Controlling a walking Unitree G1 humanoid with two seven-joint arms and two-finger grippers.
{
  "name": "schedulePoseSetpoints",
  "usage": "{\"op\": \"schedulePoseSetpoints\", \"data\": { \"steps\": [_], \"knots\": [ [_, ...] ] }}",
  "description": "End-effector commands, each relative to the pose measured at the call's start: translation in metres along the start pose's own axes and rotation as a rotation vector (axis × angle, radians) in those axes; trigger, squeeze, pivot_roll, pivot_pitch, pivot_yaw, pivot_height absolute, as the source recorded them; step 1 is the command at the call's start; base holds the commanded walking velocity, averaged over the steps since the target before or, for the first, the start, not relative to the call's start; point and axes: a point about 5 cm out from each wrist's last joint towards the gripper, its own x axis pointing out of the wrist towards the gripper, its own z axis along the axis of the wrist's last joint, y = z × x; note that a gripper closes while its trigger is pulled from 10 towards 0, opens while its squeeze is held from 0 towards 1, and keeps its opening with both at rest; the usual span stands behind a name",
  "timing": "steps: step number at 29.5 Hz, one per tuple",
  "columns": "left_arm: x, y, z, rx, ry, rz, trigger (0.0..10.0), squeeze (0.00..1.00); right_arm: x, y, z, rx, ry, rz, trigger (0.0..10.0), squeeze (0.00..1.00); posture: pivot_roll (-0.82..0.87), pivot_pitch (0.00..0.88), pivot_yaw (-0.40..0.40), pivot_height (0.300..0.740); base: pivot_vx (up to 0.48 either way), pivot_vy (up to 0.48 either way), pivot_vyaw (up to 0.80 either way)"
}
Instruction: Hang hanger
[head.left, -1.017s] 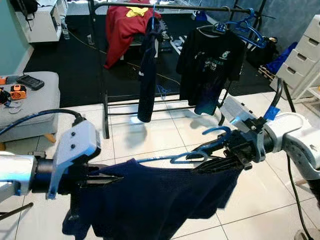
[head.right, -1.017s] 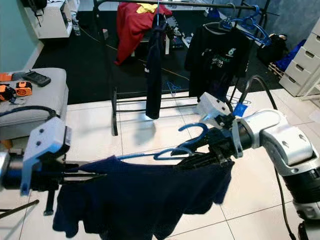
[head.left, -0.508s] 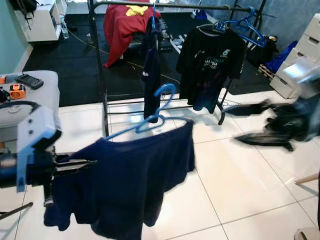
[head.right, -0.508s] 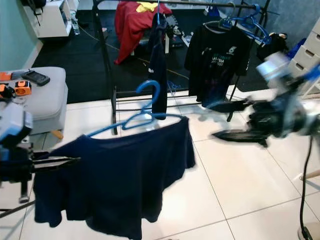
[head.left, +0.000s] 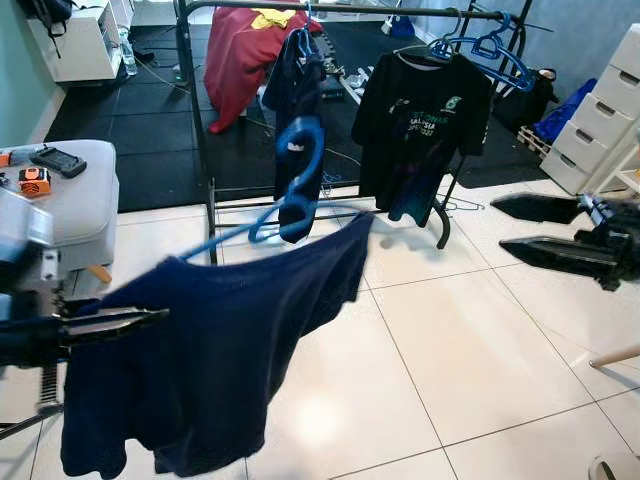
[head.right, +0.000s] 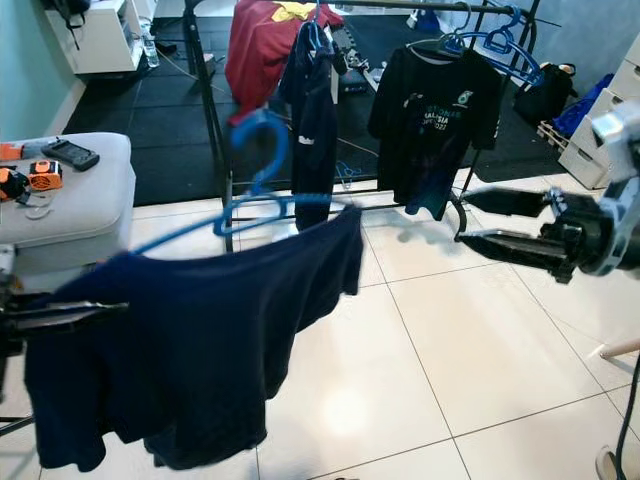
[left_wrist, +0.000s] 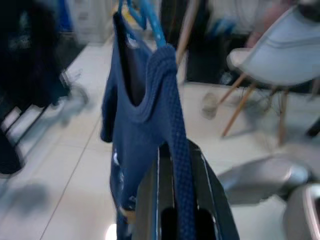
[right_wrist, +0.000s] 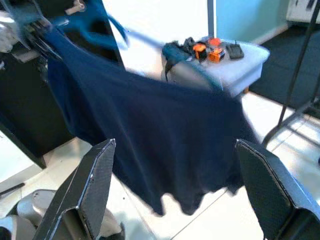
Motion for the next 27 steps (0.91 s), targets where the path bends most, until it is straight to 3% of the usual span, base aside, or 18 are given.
{"op": "schedulePoseSetpoints", "data": {
  "steps": [1,4,13,17,27],
  "knots": [
    [-0.004,-0.007,0.011,0.011,-0.083,-0.082,0.0,0.0,0.002,0.002,-0.005,0.021,0.02,0.023,10.0,0.0,-0.11,0.122,-0.044,0.74,0.0,0.0,0.0],
    [-0.007,-0.016,0.015,-0.005,-0.094,-0.211,0.3,0.0,0.003,0.005,-0.007,0.051,0.028,0.065,10.0,0.0,-0.11,0.121,-0.043,0.74,0.0,0.0,0.0],
    [-0.001,-0.018,0.004,-0.037,-0.016,-0.269,0.7,0.0,0.006,0.009,0.012,0.008,-0.015,0.124,10.0,0.0,-0.12,0.118,-0.044,0.74,0.0,0.0,0.0],
    [0.004,-0.02,0.004,-0.045,-0.022,-0.301,0.2,0.0,0.013,0.018,0.03,-0.041,-0.026,0.207,10.0,0.0,-0.12,0.111,-0.047,0.74,0.0,0.0,0.0],
    [0.008,-0.022,0.005,-0.03,-0.036,-0.338,0.0,0.0,0.029,0.023,0.01,0.044,0.055,0.302,10.0,0.0,-0.12,0.111,-0.059,0.74,0.0,0.0,0.0]
  ]
}}
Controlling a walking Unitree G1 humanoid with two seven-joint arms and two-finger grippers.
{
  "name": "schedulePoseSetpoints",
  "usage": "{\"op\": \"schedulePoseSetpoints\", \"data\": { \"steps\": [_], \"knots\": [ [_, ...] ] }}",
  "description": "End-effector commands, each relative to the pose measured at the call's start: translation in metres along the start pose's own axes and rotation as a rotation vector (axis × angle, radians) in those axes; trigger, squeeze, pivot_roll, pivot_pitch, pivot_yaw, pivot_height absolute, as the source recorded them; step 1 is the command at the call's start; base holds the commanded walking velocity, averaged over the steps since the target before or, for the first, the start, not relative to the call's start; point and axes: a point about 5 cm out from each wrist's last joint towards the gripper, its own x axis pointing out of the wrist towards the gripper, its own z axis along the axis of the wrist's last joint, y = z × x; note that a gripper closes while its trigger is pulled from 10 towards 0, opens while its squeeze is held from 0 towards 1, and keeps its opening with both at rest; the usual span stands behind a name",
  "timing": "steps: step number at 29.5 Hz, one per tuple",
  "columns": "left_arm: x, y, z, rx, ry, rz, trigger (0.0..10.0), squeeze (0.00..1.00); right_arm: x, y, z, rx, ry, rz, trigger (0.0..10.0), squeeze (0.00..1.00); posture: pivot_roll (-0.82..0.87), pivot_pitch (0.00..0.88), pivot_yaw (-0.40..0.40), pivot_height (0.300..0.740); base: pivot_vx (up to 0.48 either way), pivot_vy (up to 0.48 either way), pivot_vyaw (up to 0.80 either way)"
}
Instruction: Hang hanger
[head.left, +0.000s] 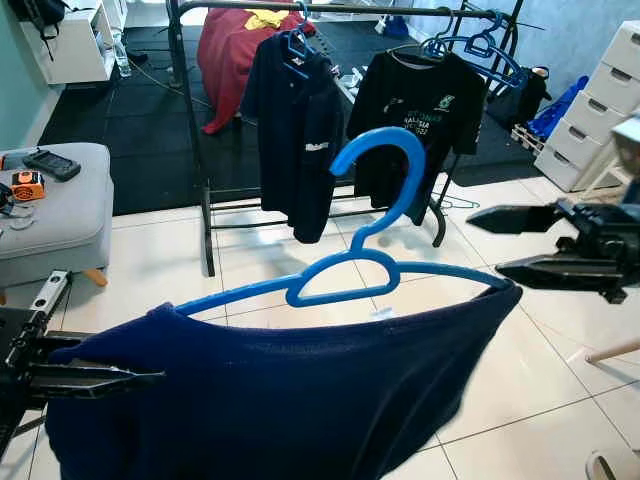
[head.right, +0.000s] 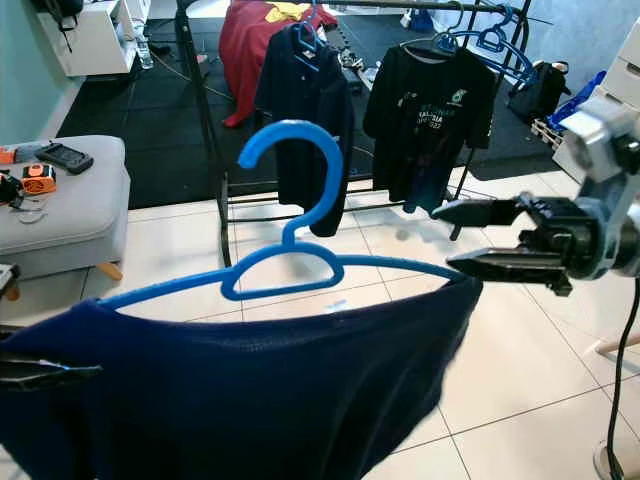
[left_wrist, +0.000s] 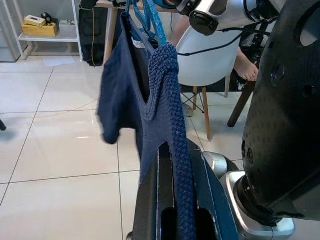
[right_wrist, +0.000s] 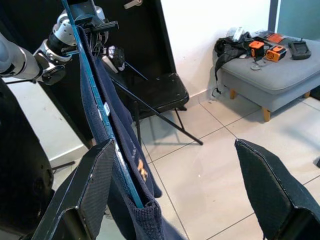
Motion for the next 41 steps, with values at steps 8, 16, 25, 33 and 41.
{"op": "schedulePoseSetpoints", "data": {
  "steps": [8,16,25,33,41],
  "knots": [
    [0.008,-0.003,0.005,0.031,-0.009,-0.071,0.0,0.0,0.021,0.008,-0.017,0.107,0.029,0.14,10.0,0.0,-0.12,0.107,-0.06,0.74,0.0,0.0,0.0],
    [0.01,-0.003,0.005,0.034,-0.012,-0.082,0.0,0.0,0.029,0.012,-0.025,0.137,0.082,0.18,6.1,0.0,-0.12,0.106,-0.058,0.74,0.0,0.0,0.0],
    [0.011,-0.002,0.006,0.039,-0.012,-0.089,0.0,0.0,0.031,0.013,-0.036,0.154,0.169,0.173,0.0,0.0,-0.12,0.106,-0.055,0.74,0.0,0.0,0.0],
    [0.013,-0.001,0.007,0.043,-0.017,-0.101,0.0,0.0,0.031,0.013,-0.037,0.15,0.18,0.167,0.0,0.0,-0.12,0.106,-0.05,0.74,0.0,0.0,0.0],
    [0.018,0.0,0.005,0.015,-0.039,-0.129,0.0,0.0,0.031,0.013,-0.037,0.145,0.174,0.17,0.0,0.0,-0.12,0.104,-0.048,0.74,0.0,0.0,0.0]
  ]
}}
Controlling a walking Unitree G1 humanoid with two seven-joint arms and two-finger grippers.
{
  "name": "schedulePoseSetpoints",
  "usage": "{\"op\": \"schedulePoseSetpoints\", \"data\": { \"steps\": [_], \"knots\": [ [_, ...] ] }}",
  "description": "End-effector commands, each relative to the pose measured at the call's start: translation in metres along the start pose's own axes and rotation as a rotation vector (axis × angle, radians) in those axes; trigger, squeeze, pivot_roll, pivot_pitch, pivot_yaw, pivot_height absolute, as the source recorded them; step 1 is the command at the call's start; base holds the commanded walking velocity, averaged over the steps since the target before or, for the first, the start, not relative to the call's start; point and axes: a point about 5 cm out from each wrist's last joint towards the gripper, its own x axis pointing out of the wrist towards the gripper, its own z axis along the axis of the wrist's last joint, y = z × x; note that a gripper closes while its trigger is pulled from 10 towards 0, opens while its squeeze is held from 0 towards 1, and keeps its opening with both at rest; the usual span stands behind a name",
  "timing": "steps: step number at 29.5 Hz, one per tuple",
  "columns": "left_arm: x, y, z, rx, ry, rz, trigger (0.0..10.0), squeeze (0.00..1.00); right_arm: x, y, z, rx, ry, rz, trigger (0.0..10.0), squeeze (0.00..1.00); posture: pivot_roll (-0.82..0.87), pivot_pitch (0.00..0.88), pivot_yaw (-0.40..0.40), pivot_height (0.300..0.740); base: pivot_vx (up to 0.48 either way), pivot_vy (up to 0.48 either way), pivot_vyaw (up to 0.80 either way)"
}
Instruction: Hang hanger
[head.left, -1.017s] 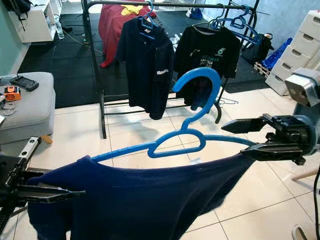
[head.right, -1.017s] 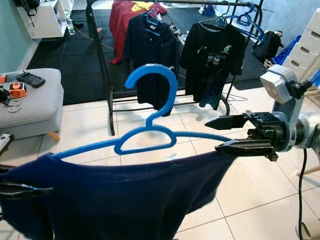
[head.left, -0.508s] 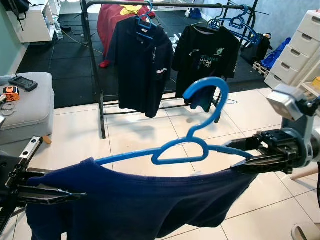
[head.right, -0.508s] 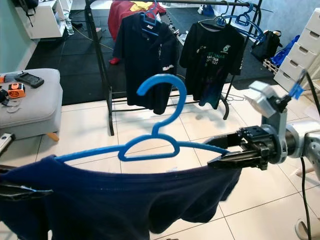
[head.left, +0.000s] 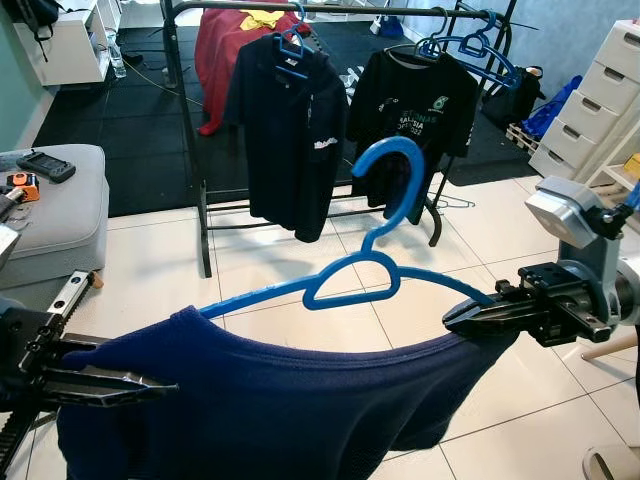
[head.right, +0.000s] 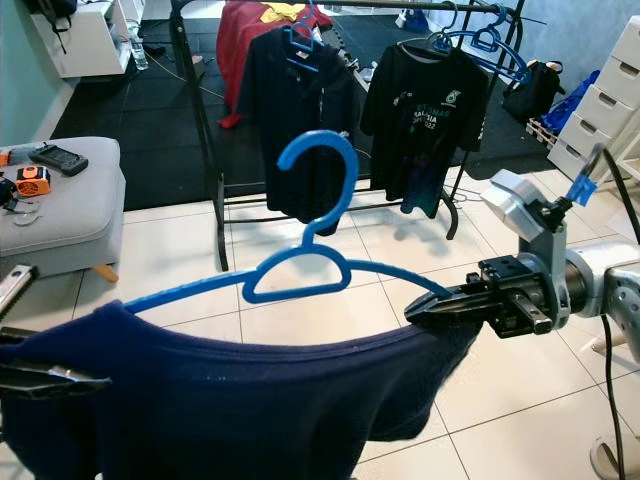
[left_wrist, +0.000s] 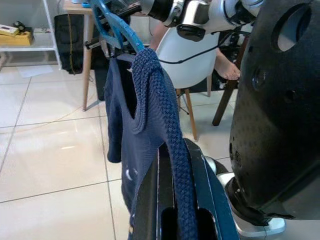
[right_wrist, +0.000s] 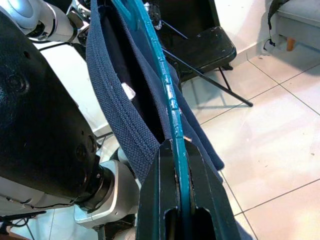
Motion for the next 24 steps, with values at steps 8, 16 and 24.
{"op": "schedulePoseSetpoints", "data": {
  "steps": [8,16,24],
  "knots": [
    [0.007,-0.002,0.001,-0.008,-0.026,-0.048,0.0,0.0,0.003,0.002,0.0,-0.013,0.01,0.018,0.0,0.0,-0.12,0.103,-0.048,0.74,0.0,0.0,0.0],
    [-0.027,0.033,-0.035,-0.065,-0.037,0.357,10.0,1.0,0.002,0.0,-0.003,-0.02,-0.008,-0.005,0.0,0.0,-0.12,0.101,-0.046,0.74,0.0,0.0,0.0],
    [-0.086,0.043,-0.098,-0.169,0.17,0.813,10.0,1.0,-0.002,0.005,-0.008,-0.009,-0.005,-0.029,0.0,0.0,-0.14,0.109,-0.032,0.74,0.0,0.0,0.0]
  ]
}}
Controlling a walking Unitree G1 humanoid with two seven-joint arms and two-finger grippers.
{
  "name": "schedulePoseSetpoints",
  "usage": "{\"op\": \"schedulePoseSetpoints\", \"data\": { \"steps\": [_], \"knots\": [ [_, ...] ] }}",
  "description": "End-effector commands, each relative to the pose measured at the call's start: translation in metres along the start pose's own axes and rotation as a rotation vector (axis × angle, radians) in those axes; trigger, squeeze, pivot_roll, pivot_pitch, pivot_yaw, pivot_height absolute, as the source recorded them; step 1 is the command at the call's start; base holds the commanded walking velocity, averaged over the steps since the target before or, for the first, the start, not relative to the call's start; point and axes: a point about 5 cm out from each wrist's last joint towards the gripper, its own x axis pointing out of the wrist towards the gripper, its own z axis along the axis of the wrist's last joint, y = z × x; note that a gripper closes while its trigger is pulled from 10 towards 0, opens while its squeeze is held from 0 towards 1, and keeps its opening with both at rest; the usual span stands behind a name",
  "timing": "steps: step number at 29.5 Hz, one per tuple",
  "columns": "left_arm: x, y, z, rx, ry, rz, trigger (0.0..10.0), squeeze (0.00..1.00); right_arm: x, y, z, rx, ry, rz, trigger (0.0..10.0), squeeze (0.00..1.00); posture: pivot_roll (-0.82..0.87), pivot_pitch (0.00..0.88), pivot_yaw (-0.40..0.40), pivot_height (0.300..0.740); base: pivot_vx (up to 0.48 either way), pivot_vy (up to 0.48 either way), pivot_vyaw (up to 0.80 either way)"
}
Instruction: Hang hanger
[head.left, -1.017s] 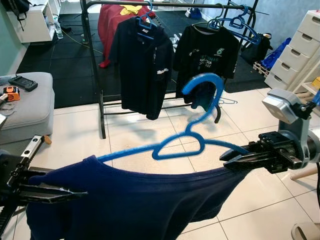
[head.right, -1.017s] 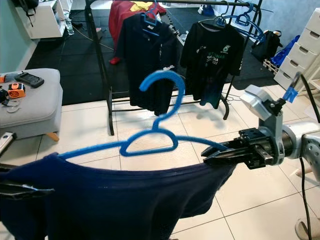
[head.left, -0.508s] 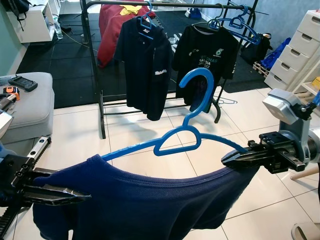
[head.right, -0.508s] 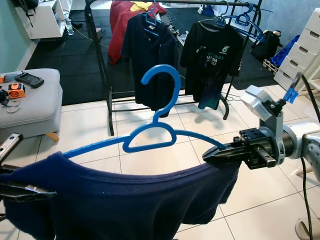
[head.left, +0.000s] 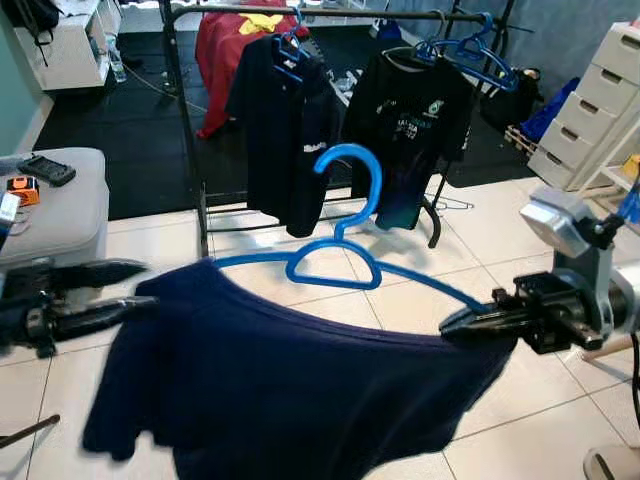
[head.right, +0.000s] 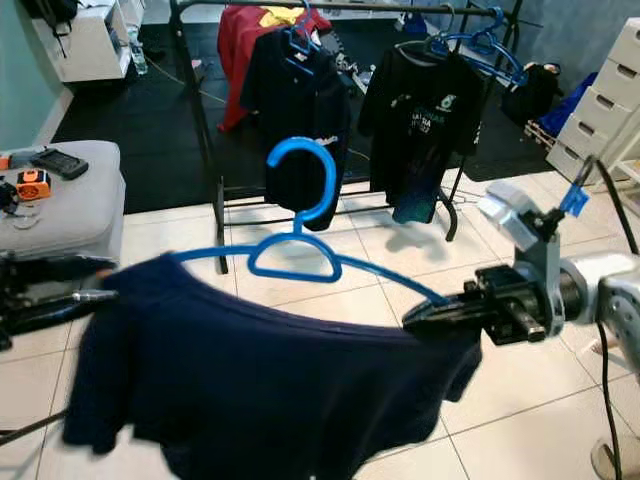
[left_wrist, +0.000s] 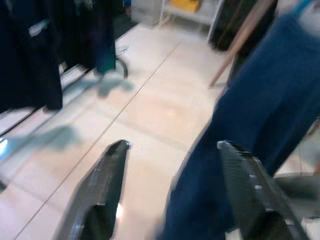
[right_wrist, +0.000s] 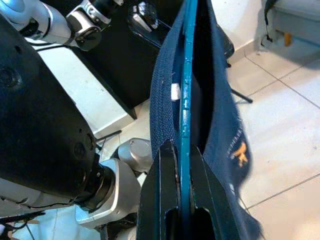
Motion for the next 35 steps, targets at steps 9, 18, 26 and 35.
{"op": "schedulePoseSetpoints", "data": {
  "steps": [9,18,26,35],
  "knots": [
    [-0.014,0.021,-0.063,-0.031,0.115,0.437,10.0,1.0,-0.006,-0.023,-0.023,-0.022,0.043,-0.286,0.0,0.0,-0.16,0.118,-0.03,0.74,0.0,0.0,0.0],
    [0.015,-0.003,-0.108,-0.134,0.056,0.611,10.0,0.0,0.011,-0.08,-0.079,0.09,-0.025,-0.798,0.0,0.0,-0.15,0.124,-0.029,0.74,0.0,0.0,0.0],
    [0.045,-0.035,-0.129,-0.261,0.009,0.696,10.0,0.0,0.025,-0.097,-0.114,0.161,-0.035,-1.029,0.0,0.0,-0.13,0.128,-0.029,0.74,0.0,0.0,0.0],
    [0.072,-0.104,-0.179,-0.455,0.052,0.87,10.0,0.0,0.04,-0.101,-0.18,0.297,-0.016,-1.345,10.0,0.0,-0.14,0.135,-0.049,0.74,0.0,0.0,0.0]
  ]
}}
